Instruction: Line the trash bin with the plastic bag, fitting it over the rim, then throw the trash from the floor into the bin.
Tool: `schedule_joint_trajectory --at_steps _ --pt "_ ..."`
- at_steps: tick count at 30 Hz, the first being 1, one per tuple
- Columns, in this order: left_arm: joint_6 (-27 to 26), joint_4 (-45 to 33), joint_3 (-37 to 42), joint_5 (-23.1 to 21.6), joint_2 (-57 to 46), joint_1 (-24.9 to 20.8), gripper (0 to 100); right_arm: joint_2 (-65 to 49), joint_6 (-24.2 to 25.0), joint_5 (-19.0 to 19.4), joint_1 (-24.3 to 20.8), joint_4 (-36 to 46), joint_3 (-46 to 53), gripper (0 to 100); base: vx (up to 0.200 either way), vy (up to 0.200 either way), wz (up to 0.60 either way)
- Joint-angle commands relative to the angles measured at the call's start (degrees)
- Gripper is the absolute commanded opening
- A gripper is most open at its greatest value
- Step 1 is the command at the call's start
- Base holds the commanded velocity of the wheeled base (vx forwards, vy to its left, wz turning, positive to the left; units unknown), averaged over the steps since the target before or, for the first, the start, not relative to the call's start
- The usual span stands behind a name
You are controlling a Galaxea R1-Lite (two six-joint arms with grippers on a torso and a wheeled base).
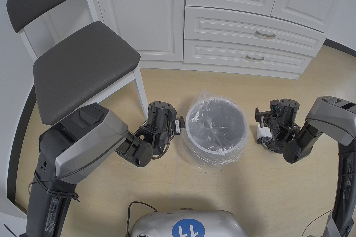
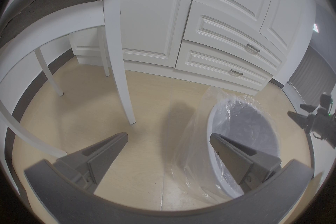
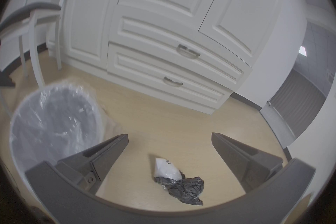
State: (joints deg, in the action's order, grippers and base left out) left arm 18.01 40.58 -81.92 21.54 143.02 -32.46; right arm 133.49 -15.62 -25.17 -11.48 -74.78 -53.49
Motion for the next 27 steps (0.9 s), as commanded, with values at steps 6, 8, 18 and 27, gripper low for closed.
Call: schedule_joint_trajectory --at_steps 6,8,18,27 --pt "0.0 0.0 0.0 0.6 -0.1 -0.1 100 -4.6 8.1 2.2 -1.8 10.7 -1.1 100 0.000 0.000 0.00" --pt "0.0 0.0 0.0 0.6 -0.3 0.0 100 -4.3 17.2 7.2 -1.6 22.0 -5.8 100 0.000 0.000 0.00" --pt "-0.1 0.1 -0.1 0.6 -0.2 0.1 100 -0.6 27.8 12.9 0.9 34.7 -15.1 100 0.000 0.000 0.00" --pt "-0.1 0.1 -0.1 0.6 -0.2 0.2 100 1.8 27.7 12.9 1.9 35.1 -16.5 100 0.000 0.000 0.00"
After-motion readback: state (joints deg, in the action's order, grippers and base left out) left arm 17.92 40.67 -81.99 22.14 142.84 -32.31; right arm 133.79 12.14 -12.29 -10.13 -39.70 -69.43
